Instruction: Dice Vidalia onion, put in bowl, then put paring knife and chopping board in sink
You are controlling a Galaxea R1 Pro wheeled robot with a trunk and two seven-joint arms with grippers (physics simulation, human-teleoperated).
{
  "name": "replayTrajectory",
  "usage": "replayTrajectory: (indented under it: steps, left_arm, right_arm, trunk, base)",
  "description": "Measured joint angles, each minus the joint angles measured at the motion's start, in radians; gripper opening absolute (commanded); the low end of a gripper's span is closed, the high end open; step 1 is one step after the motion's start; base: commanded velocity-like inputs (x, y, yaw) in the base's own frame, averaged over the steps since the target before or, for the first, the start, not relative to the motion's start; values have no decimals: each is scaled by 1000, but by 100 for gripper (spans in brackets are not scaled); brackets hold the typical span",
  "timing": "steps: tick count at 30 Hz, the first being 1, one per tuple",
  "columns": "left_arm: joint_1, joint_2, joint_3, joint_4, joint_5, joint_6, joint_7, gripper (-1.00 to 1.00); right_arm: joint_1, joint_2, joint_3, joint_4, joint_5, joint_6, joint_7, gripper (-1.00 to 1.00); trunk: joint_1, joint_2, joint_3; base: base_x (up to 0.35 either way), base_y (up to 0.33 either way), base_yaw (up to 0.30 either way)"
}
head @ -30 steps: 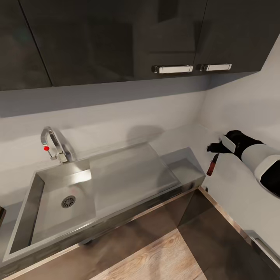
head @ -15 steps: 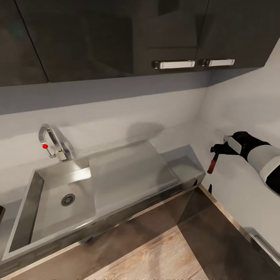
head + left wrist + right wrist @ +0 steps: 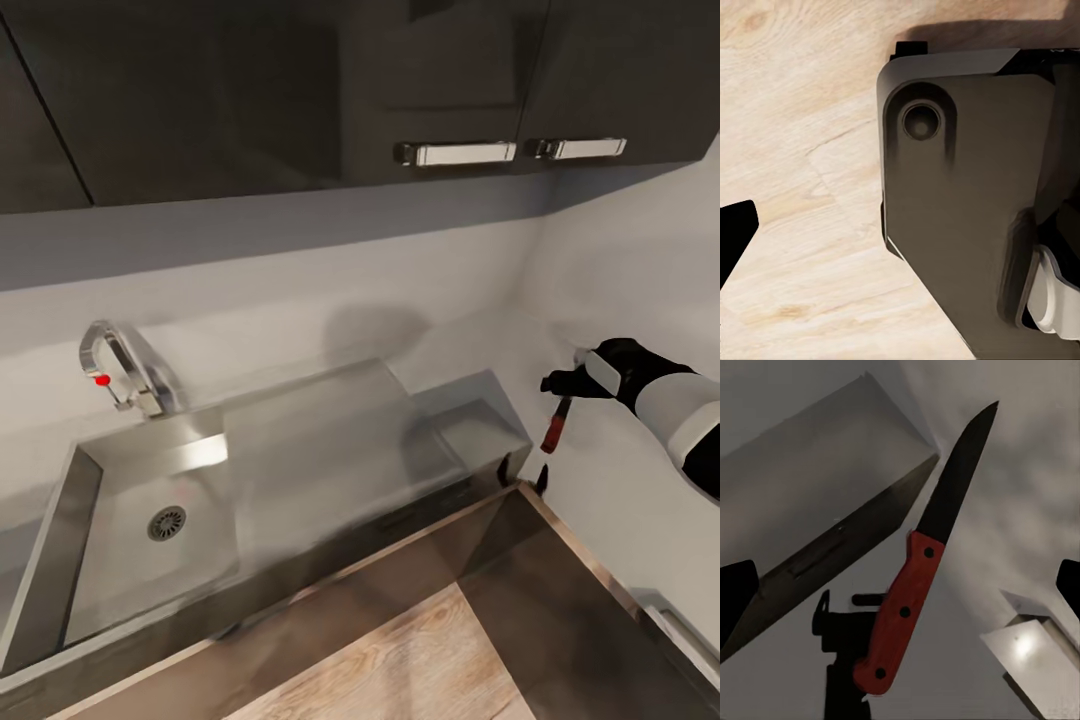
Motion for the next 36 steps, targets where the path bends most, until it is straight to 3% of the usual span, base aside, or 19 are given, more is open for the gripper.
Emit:
replayTrajectory:
  steps: [19,25,36]
  left_arm:
    - [1,0,0,0,0,0,0,100]
    - [1,0,0,0,0,0,0,100]
    - [1,0,0,0,0,0,0,100]
  right_arm:
    - [27,-3,-2,0,0,-1,0,100]
    - [29,-19,-1,0,-1,-1,10,100]
    - [34,-24,-2,0,-3,-1,25,100]
  trunk:
    - [0,0,-31]
    - [0,0,-41]
    - [0,0,-59]
  base:
    - [7,0,0]
    - [0,0,0]
    - [0,0,0]
